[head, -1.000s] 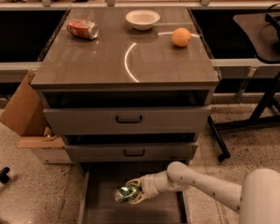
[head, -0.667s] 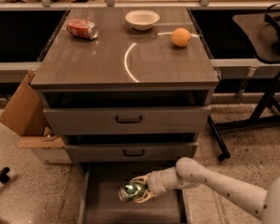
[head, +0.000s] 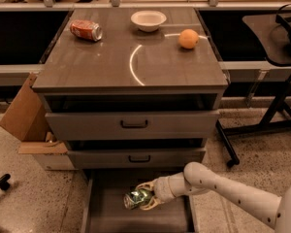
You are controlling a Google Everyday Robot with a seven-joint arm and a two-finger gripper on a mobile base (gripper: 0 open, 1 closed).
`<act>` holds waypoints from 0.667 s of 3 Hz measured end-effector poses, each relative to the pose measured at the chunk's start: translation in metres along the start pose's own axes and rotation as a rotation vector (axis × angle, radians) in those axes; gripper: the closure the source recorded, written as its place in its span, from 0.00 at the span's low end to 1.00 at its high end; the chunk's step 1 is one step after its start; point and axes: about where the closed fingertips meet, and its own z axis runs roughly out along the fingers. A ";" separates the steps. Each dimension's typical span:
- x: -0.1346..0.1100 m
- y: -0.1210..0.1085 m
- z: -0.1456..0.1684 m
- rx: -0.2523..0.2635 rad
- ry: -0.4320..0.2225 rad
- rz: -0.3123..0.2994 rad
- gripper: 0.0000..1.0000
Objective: Pick green can from bottom drawer and place on counter
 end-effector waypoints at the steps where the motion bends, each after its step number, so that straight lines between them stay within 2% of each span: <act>1: -0.011 -0.013 -0.034 0.003 0.022 -0.034 1.00; 2: -0.027 -0.031 -0.078 -0.017 0.051 -0.074 1.00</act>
Offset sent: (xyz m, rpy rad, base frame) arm 0.0337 -0.0820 0.1334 -0.1013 -0.1167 0.0649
